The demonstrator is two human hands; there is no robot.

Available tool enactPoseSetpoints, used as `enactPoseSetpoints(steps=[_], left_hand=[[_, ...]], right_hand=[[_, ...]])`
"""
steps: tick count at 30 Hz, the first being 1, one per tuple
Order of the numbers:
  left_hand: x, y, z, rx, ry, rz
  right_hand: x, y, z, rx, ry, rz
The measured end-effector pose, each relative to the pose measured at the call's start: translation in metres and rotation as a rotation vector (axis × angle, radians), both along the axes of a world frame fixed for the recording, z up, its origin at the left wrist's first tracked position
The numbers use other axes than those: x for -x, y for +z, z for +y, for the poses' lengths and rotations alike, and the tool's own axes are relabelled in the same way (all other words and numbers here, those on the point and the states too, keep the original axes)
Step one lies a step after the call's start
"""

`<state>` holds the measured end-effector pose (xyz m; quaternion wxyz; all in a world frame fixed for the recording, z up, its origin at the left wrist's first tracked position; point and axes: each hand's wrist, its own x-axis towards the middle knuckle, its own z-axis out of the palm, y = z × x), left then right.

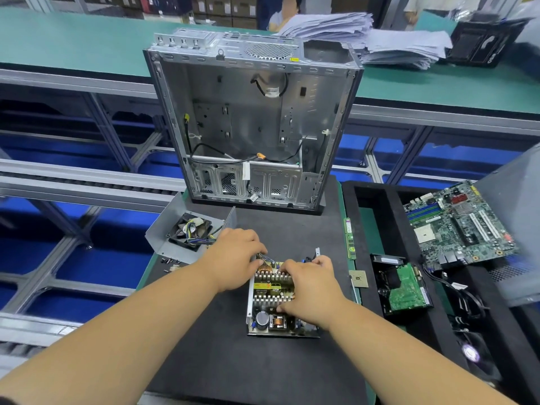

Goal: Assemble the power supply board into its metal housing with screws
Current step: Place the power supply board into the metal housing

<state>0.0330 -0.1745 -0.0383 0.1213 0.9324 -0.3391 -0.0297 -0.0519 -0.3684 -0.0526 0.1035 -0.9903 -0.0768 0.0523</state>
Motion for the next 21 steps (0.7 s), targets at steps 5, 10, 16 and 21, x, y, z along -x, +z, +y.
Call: enactPoseSetpoints(steps=[5,10,16,21], left_hand=[[-0.0016,-0.002,-0.0019,0.036,0.003,0.054],[-0.0015,-0.0023,-0.0009,0.055,0.011,0.081],[-0.0004,-0.0028,-0.0008,0.078,0.029,0.108],[0.0008,-0.0032,-0.0007,0.104,0.038,0.102]], right_hand=[[-0.0008,-0.0034,-0.0016,0.009,0.007,0.01],[-0.0007,-0.007,-0.0026,0.023,0.044,-0.017],[-0.0023,-0.0089,-0.004,0.026,0.051,-0.023],[-0.0024,-0.0066,-0.0045,0.028,0.05,0.02]])
